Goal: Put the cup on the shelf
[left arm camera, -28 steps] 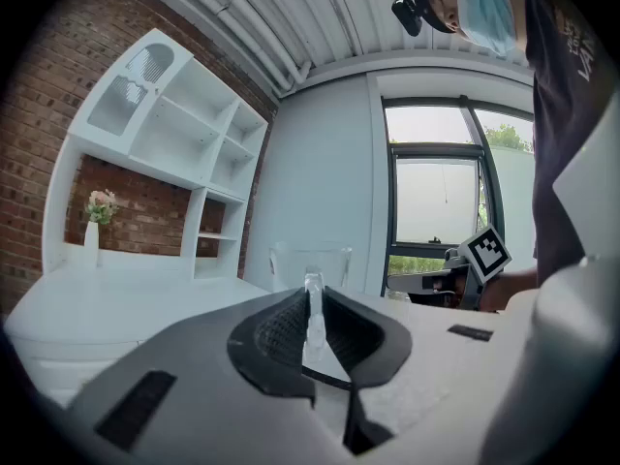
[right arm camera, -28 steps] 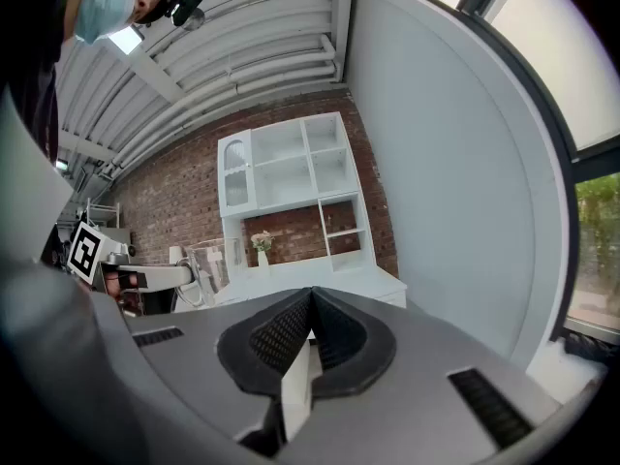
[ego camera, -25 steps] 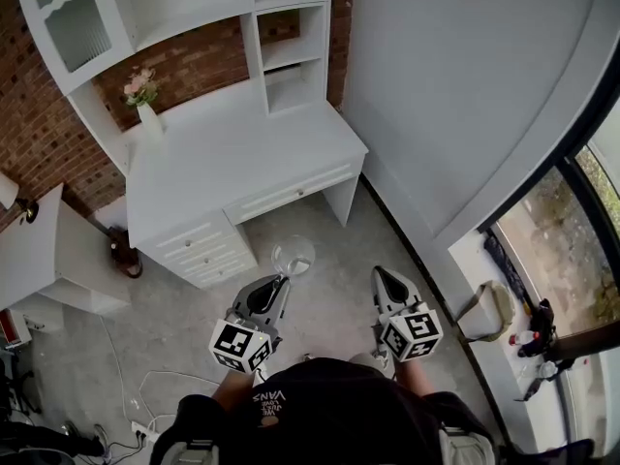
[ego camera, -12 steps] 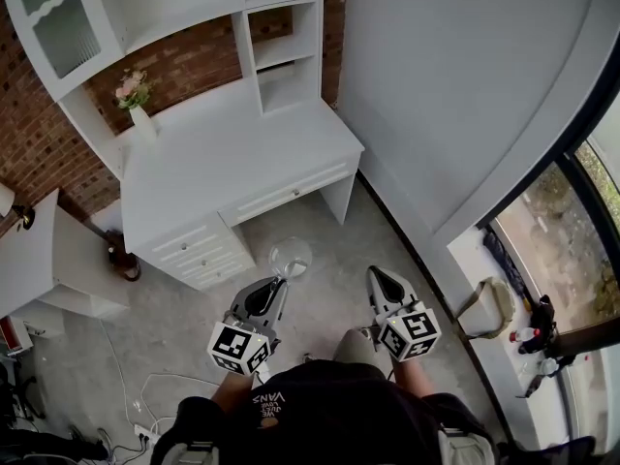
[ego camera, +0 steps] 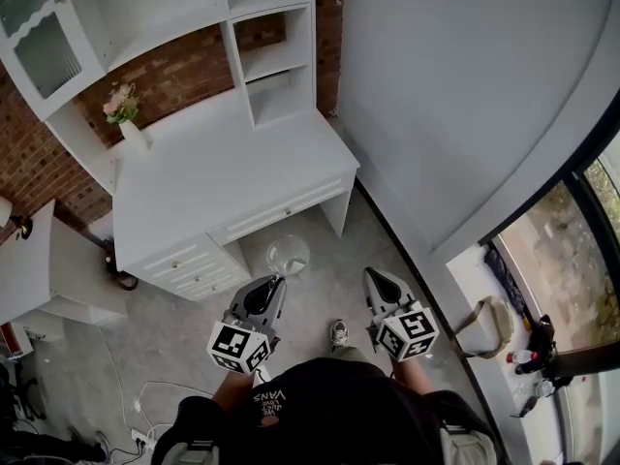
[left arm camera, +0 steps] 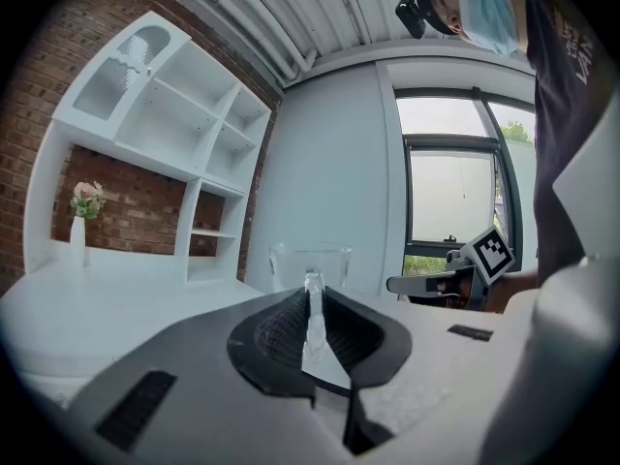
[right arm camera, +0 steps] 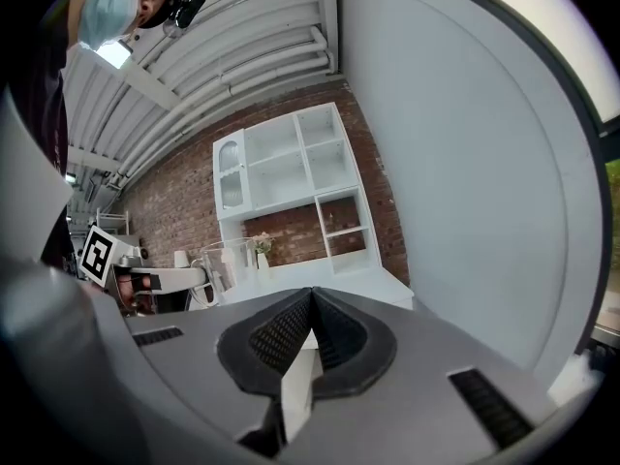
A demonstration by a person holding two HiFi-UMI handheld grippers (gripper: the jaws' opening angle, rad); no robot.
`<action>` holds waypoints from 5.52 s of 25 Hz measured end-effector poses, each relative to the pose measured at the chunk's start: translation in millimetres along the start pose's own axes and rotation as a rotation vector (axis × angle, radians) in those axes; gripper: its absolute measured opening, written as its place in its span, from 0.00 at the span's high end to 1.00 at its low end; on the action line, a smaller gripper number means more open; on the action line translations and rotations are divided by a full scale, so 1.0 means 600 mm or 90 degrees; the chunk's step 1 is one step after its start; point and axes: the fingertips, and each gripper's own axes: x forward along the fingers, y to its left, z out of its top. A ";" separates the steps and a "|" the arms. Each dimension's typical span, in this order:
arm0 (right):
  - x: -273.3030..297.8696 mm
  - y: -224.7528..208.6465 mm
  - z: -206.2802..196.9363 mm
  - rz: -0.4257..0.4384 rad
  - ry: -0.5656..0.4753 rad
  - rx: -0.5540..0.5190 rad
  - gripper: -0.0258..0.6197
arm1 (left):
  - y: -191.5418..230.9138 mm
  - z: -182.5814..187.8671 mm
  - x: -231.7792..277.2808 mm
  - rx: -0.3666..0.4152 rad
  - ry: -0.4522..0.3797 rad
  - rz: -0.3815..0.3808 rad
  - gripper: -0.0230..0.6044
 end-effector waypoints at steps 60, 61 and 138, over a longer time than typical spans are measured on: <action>0.610 -0.202 0.137 -0.107 -0.021 0.031 0.97 | 0.533 0.120 0.474 0.028 0.047 -0.105 0.91; 0.614 -0.203 0.137 -0.109 -0.019 0.031 0.97 | 0.538 0.118 0.478 0.027 0.049 -0.106 0.91; 0.861 -0.487 0.158 0.080 0.120 0.000 0.97 | 0.882 -0.071 0.949 -0.046 0.140 0.247 0.91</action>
